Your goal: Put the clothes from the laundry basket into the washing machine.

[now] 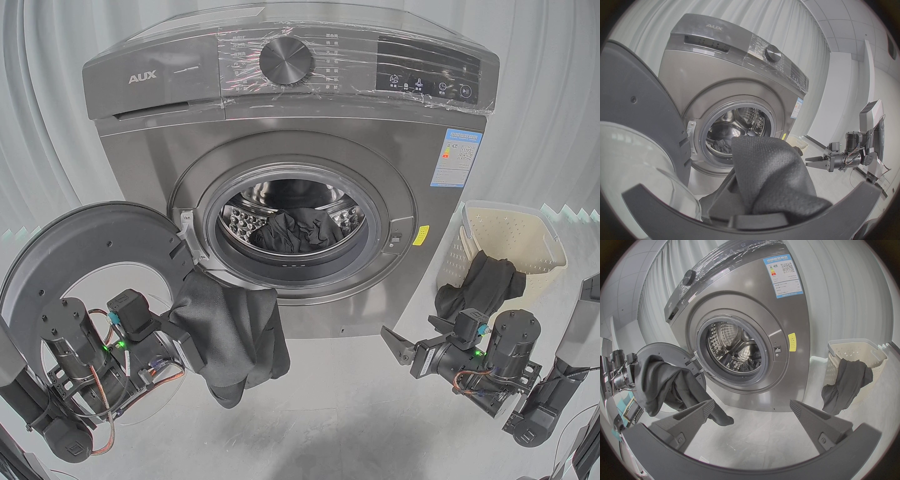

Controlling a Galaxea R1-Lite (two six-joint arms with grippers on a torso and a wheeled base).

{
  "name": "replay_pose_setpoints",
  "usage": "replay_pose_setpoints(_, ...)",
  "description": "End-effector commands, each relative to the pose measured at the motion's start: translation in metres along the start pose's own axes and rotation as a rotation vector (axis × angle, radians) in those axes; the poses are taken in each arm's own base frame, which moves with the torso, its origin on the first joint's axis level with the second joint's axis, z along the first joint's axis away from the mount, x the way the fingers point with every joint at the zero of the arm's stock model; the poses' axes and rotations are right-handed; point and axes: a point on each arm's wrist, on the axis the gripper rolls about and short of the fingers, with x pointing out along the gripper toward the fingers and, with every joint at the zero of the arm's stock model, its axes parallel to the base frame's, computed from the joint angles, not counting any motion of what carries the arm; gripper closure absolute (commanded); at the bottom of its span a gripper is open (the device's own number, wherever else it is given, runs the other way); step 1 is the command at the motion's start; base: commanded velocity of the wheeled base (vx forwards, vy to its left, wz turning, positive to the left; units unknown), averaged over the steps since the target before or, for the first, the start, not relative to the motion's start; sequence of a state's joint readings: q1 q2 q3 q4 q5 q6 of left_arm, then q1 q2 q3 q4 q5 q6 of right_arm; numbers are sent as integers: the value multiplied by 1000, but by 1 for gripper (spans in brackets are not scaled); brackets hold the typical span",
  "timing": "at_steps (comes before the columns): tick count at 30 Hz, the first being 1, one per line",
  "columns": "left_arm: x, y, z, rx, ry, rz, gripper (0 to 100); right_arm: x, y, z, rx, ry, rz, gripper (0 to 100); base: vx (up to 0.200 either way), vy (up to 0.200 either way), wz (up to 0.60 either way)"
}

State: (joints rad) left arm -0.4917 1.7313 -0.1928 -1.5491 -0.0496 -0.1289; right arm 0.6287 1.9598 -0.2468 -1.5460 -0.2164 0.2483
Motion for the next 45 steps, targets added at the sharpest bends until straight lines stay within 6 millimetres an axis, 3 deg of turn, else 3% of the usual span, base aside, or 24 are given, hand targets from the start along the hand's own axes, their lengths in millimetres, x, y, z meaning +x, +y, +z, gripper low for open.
replay_pose_setpoints(1, 2, 0, -5, 1, 20, 1, 100, 0, 0, -1, -1, 3, 0, 0, 0, 0, 0)
replay_pose_setpoints(7, 2, -2, -7, -1, 30, -4, 100, 0, 1, 0, 3, 1, 2, 0, 200, 0, 0)
replay_pose_setpoints(16, 1, -4, -8, 11, 37, -13, 100, 1, 0, -1, 4, 2, 3, 0, 0, 0, 0)
replay_pose_setpoints(28, 0, -8, -11, 8, 48, -30, 100, 0, 3, -1, 3, 2, 11, 0, 200, 0, 0)
replay_pose_setpoints(45, 11, -35, -23, 13, 84, -95, 100, -4, 11, -2, -2, 5, 36, 0, 0, 0, 0)
